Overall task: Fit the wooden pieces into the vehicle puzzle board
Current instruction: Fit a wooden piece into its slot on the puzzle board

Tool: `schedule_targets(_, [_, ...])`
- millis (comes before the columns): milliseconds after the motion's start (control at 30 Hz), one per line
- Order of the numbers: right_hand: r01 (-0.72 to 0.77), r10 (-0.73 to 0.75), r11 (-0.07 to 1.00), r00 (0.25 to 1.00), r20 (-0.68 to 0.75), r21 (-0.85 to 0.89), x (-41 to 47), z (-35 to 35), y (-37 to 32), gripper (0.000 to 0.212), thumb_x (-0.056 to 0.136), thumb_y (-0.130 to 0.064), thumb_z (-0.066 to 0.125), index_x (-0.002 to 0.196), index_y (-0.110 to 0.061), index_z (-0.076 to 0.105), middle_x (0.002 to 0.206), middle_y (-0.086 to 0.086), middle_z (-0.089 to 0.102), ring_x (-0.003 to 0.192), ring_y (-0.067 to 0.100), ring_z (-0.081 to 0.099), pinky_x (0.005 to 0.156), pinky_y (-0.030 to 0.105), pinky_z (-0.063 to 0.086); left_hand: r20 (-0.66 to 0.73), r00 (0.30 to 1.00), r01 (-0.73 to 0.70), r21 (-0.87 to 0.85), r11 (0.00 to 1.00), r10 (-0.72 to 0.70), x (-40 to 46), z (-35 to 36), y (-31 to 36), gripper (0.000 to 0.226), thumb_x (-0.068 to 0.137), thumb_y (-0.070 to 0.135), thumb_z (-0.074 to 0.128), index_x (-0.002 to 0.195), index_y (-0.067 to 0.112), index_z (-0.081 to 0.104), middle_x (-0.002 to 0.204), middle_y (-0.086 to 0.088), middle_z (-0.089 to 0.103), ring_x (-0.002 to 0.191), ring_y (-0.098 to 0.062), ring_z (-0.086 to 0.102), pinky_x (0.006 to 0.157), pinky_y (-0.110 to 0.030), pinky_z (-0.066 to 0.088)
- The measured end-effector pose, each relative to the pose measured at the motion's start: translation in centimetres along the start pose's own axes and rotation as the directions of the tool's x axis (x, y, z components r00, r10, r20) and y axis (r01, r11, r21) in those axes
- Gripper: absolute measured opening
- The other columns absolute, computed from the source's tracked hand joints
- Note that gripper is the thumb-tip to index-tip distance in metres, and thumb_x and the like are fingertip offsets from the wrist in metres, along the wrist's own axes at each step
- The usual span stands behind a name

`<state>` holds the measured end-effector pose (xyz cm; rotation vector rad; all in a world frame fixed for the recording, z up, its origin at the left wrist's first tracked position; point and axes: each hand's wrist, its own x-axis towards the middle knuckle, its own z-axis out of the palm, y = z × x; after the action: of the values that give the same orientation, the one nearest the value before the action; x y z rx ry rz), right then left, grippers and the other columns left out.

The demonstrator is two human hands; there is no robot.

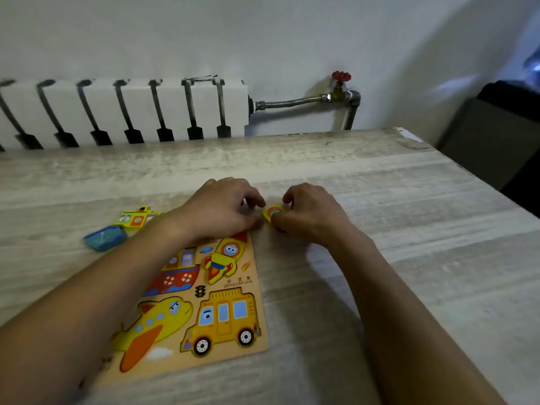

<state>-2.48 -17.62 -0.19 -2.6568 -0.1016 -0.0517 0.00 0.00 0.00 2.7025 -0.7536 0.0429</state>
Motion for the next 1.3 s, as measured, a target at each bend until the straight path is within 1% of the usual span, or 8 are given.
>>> schedule_targets(167, [-0.007,0.007,1.000,1.000,0.027,-0.005,0.0,0.2,-0.4,0.061,0.062,-0.065,0.066,0.093,-0.013,0.065,0.090,0.004,0.064,0.079,0.020,0.060,0.071,0.043,0.056,-0.005,1.000,0.022,-0.006,1.000,-0.022,0.0,0.1,0.1,0.027,0.080,0.043,0.067,0.105,0.033,0.069,0.102,0.010,0.061,0.093,-0.012,0.055,0.086,-0.041,0.045])
schedule_targets(467, [-0.011,0.011,1.000,0.999,0.041,0.002,0.4,0.8,-0.5,0.031,0.074,-0.042,0.070,0.088,-0.015,0.066,0.084,0.003,0.066,0.075,0.017,0.061,0.072,0.041,0.057,-0.004,1.000,0.010,0.002,1.000,-0.010,-0.6,-0.2,-0.1,0.020,0.084,0.037,0.065,0.104,0.035,0.070,0.105,0.011,0.061,0.096,-0.011,0.054,0.086,-0.039,0.044])
schedule_targets(733, [0.073,-0.073,0.997,0.997,-0.018,0.003,0.1,0.9,-1.1,0.031,0.077,-0.037,0.069,0.099,-0.015,0.067,0.097,0.003,0.064,0.085,0.017,0.057,0.073,0.034,0.052,-0.110,0.987,0.089,-0.251,0.964,-0.119,-3.0,-1.2,-0.8,0.011,0.086,0.031,0.065,0.094,0.031,0.073,0.094,0.013,0.066,0.089,-0.007,0.059,0.075,-0.030,0.049])
schedule_targets(833, [0.212,-0.209,0.977,0.974,-0.089,0.030,-0.5,1.2,-1.9,0.044,0.075,-0.035,0.074,0.113,-0.016,0.063,0.105,0.004,0.061,0.096,0.017,0.052,0.077,0.033,0.047,-0.131,0.973,0.121,-0.418,0.900,-0.191,-4.4,-1.8,-1.2,0.011,0.087,0.027,0.065,0.090,0.031,0.075,0.084,0.013,0.071,0.083,-0.004,0.064,0.071,-0.022,0.049])
schedule_targets(933, [0.324,-0.308,0.944,0.934,-0.181,0.065,-1.3,1.2,-2.9,0.048,0.074,-0.033,0.076,0.116,-0.017,0.061,0.106,0.000,0.060,0.093,0.014,0.051,0.077,0.031,0.047,-0.146,0.954,0.124,-0.604,0.787,-0.262,-6.0,-2.3,-1.3,0.013,0.086,0.020,0.066,0.084,0.030,0.076,0.079,0.013,0.075,0.080,-0.002,0.067,0.069,-0.012,0.050])
schedule_targets(1000, [0.380,-0.353,0.921,0.907,-0.230,0.086,-1.8,1.3,-3.6,0.048,0.073,-0.031,0.077,0.115,-0.017,0.060,0.104,-0.001,0.060,0.091,0.012,0.050,0.075,0.027,0.046,-0.157,0.932,0.127,-0.703,0.700,-0.326,-7.2,-2.4,-1.3,0.013,0.085,0.017,0.067,0.084,0.026,0.076,0.081,0.009,0.076,0.075,-0.001,0.069,0.066,-0.012,0.050])
schedule_targets(1167, [0.488,-0.443,0.864,0.855,-0.272,0.127,-3.2,1.7,-5.0,0.050,0.072,-0.028,0.079,0.116,-0.018,0.059,0.100,-0.006,0.058,0.086,0.005,0.046,0.069,0.005,0.035,-0.214,0.867,0.131,-0.773,0.621,-0.450,-10.4,-2.1,-1.5,0.011,0.085,0.016,0.068,0.085,0.024,0.074,0.075,0.004,0.076,0.063,0.003,0.063,0.057,-0.010,0.046])
schedule_targets(1300, [0.532,-0.493,0.835,0.836,-0.241,0.137,-4.2,2.3,-6.0,0.054,0.072,-0.030,0.078,0.120,-0.019,0.057,0.103,-0.008,0.057,0.086,0.006,0.047,0.069,0.009,0.035,-0.184,0.854,0.111,-0.850,0.515,-0.487,-12.3,-1.6,-1.7,0.009,0.086,0.015,0.066,0.092,0.018,0.072,0.077,0.001,0.076,0.062,-0.002,0.062,0.050,-0.011,0.044])
